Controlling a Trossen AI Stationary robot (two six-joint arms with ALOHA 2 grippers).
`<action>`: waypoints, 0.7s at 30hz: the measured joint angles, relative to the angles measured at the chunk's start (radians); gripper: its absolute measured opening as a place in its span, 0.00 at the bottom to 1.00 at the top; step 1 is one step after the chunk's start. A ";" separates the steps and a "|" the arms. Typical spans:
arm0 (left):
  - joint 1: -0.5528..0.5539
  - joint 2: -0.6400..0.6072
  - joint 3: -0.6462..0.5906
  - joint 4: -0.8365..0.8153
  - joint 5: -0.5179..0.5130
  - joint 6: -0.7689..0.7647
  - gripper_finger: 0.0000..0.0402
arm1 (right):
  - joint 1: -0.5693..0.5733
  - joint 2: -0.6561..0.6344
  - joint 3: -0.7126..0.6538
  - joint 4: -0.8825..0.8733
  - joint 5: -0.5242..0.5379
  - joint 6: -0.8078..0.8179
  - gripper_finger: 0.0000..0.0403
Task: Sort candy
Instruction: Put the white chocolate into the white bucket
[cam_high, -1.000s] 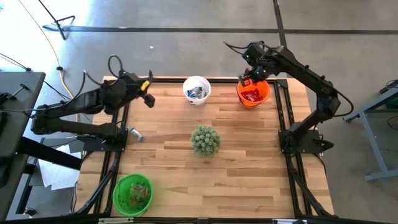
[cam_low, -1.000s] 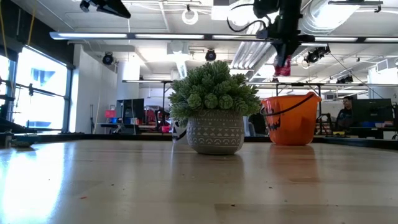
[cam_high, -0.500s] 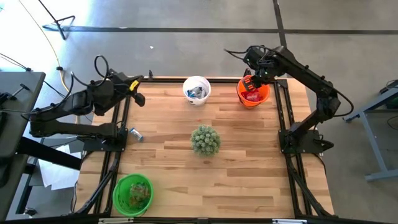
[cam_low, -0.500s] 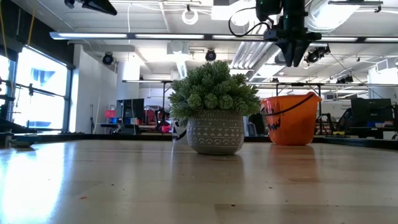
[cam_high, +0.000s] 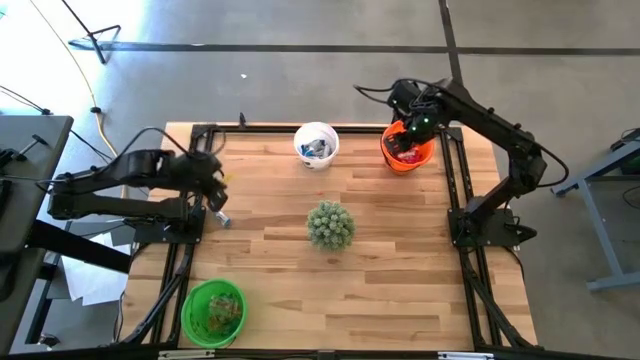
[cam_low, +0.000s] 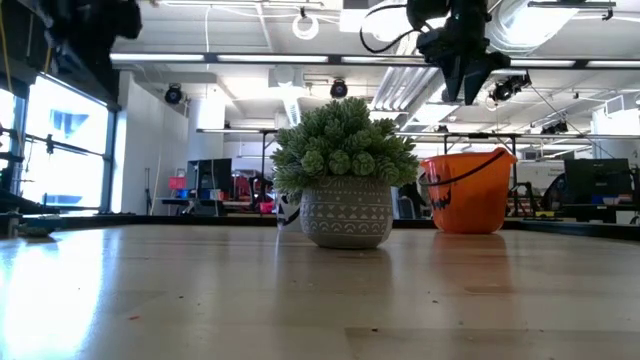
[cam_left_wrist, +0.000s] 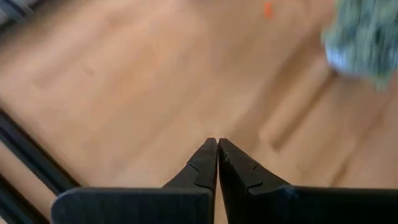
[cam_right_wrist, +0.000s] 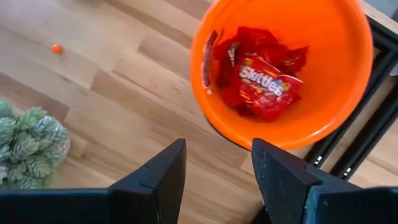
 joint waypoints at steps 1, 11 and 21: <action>-0.001 0.001 -0.023 -0.008 0.043 -0.004 0.00 | 0.009 0.000 0.000 0.002 0.000 -0.004 0.44; -0.061 0.010 -0.278 0.000 0.255 -0.193 0.00 | 0.105 0.000 0.000 0.004 -0.001 -0.026 0.44; -0.140 0.050 -0.304 0.066 0.358 -0.072 0.07 | 0.131 0.000 0.000 0.000 -0.019 -0.070 0.44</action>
